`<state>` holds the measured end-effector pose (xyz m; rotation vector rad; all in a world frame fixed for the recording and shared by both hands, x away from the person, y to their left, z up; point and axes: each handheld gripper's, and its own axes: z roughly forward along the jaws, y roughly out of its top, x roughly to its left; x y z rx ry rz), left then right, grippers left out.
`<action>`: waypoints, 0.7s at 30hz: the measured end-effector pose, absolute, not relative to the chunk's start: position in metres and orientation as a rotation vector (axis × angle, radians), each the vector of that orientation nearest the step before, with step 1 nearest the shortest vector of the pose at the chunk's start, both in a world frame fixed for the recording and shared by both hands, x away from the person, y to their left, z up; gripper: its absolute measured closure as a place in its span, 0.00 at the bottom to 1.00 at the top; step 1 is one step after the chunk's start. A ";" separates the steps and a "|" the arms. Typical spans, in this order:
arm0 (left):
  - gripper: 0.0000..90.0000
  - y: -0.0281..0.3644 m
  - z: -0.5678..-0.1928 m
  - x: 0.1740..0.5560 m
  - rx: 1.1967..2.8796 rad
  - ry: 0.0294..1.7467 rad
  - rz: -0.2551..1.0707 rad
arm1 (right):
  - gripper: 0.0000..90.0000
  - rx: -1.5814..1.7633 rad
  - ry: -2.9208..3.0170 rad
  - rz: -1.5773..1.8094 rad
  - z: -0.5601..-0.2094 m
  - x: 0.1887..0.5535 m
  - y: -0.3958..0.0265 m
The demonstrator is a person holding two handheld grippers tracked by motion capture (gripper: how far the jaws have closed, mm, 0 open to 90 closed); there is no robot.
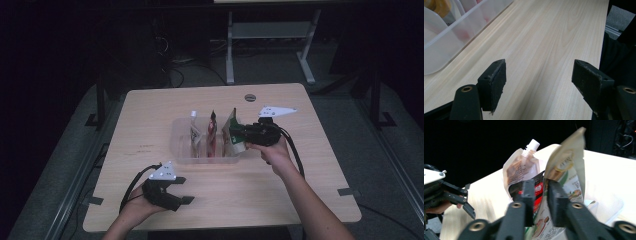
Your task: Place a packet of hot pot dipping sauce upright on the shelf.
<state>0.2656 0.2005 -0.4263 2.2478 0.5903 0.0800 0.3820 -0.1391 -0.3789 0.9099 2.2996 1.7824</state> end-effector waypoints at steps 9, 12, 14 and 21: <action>0.30 0.200 -0.426 0.266 2.252 0.589 0.080 | 0.46 0.898 2.309 1.649 -0.367 0.371 -0.141; 0.30 0.200 -0.426 0.266 2.249 0.589 0.084 | 0.42 0.894 2.315 1.622 -0.362 0.366 -0.144; 0.30 0.200 -0.426 0.266 2.250 0.590 0.084 | 0.40 0.893 2.321 1.629 -0.360 0.362 -0.148; 0.30 0.201 -0.425 0.266 2.251 0.593 0.085 | 0.35 0.854 2.358 1.628 -0.352 0.344 -0.163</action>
